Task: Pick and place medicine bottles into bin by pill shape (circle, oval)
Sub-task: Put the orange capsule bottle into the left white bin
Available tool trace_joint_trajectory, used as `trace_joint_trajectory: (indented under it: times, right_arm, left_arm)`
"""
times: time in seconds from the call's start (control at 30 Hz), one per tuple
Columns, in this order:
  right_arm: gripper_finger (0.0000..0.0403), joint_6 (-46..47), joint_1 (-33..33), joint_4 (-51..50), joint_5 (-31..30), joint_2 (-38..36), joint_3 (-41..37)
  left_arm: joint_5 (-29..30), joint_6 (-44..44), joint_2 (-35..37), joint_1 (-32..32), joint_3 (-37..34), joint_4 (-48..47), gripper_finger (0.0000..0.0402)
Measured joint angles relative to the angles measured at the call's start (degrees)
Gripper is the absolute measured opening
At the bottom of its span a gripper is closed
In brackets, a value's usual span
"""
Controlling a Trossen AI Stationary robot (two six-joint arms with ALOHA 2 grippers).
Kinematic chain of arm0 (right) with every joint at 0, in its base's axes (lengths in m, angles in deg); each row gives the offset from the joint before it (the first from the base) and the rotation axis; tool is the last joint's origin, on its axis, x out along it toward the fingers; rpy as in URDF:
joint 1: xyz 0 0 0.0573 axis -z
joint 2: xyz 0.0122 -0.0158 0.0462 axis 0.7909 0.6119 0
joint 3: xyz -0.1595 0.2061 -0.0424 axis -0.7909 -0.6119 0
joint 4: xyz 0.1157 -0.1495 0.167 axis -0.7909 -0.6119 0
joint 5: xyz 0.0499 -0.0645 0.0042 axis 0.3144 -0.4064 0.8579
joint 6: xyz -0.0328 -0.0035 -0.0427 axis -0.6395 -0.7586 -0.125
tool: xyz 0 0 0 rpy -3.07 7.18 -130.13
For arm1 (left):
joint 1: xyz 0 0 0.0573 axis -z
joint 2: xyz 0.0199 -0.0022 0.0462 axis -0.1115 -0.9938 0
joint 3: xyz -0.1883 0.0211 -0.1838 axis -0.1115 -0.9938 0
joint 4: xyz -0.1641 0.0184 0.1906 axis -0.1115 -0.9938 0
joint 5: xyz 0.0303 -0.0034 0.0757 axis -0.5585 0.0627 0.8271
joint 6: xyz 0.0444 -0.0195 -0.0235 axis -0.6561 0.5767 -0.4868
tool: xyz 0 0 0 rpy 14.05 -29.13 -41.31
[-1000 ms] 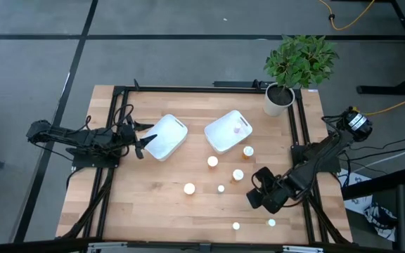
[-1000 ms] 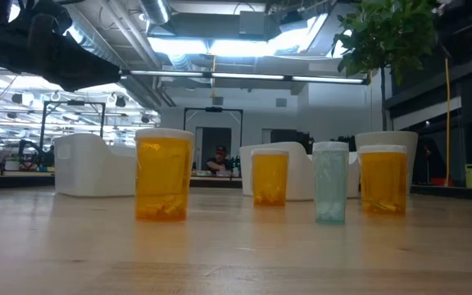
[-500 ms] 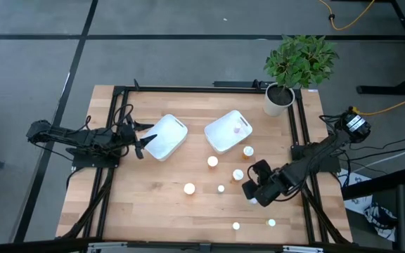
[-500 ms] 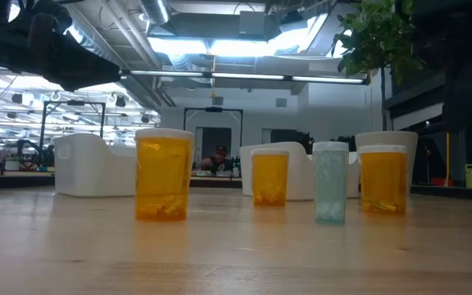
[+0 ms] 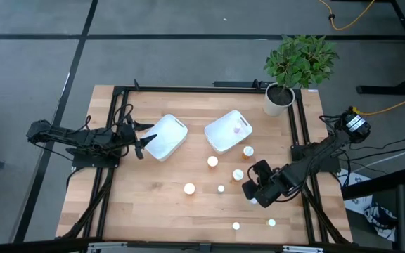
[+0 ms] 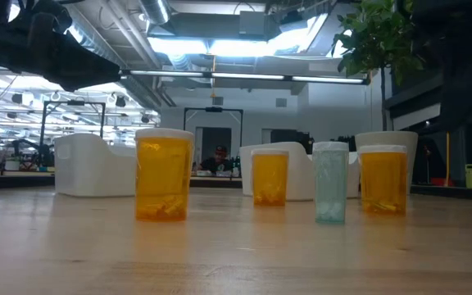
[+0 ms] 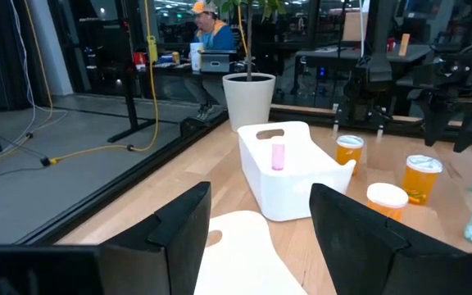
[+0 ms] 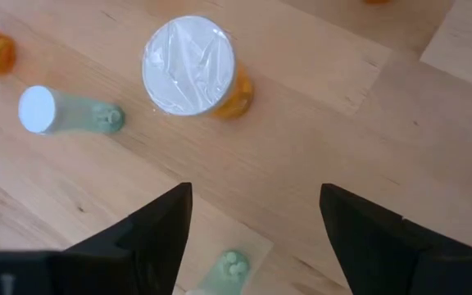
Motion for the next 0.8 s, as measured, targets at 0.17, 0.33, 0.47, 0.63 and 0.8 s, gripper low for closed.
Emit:
trace_joint_trajectory:
  times: [0.17,0.33,0.47,0.63,0.8]
  right_arm:
    - [0.0270,0.00,0.00,0.02,-0.55,0.00,0.00]
    - [0.0270,0.00,0.00,-0.07,-0.59,0.00,0.00]
    - [0.0270,-0.02,0.00,-0.11,-1.36,0.00,0.00]
    - [0.0270,-0.02,0.00,-0.11,-1.38,0.00,0.00]
    - [0.0270,-0.03,0.00,-0.17,-1.40,0.00,0.00]
  left_arm:
    - [-3.45,1.54,0.00,-0.01,0.00,0.48,0.0204]
    - [-11.66,-1.60,-1.42,1.46,0.11,6.14,0.0204]
    - [-11.25,-3.28,-3.11,3.31,0.34,6.61,0.0204]
    - [-14.70,-3.26,-8.97,6.93,3.38,6.31,0.0204]
    - [-12.06,-3.54,-17.14,10.09,8.52,6.38,0.0204]
